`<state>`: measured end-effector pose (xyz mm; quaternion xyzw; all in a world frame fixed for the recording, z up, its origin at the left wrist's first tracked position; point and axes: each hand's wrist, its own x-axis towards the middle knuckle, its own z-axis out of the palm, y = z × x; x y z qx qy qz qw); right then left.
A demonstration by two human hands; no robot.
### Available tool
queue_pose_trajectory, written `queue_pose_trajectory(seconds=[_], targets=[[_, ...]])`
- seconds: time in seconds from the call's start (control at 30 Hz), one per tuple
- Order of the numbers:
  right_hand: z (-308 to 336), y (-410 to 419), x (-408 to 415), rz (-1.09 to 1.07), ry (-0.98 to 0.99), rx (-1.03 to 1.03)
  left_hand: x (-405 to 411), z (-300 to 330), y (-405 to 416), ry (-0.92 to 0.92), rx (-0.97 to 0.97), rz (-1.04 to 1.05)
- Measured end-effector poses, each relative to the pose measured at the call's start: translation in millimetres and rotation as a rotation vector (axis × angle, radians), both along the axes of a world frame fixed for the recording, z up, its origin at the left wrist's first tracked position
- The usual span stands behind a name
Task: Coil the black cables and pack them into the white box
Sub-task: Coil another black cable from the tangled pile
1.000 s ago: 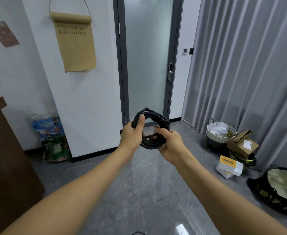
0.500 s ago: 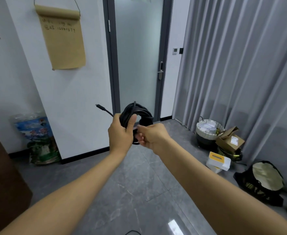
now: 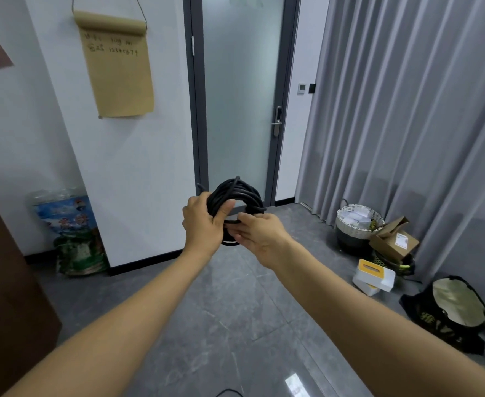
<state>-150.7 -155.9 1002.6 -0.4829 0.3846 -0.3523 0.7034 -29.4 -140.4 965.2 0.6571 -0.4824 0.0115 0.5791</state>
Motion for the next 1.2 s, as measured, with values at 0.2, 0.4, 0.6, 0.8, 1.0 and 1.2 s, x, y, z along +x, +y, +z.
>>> queue_pose_trajectory(seconds=[0.2,0.4,0.6,0.8,1.0,1.2], targets=[[5.0,-5.6,-13.9,0.061,-0.007,-0.029,-3.0,4.9,4.2,0.053,0.017,-0.049],[-5.7,-6.1,-21.0,0.200,-0.302,-0.077,-1.8,3.6,-0.1,0.183,-0.008,-0.159],[0.6,-13.6,-30.4,0.183,-0.195,-0.059,4.9,-2.3,-8.2,0.362,0.019,-0.191],[-0.8,-20.1,-38.0,0.334,0.275,-0.207,7.5,-2.0,-13.9,0.629,0.015,-0.134],[-10.3,-37.3,-38.8,0.190,0.848,-0.876,-9.2,-1.9,-15.4,0.940,-0.024,-0.089],[-22.1,-37.0,-34.1,-0.011,0.700,-0.900,-25.0,0.5,-17.9,1.168,-0.055,-0.079]])
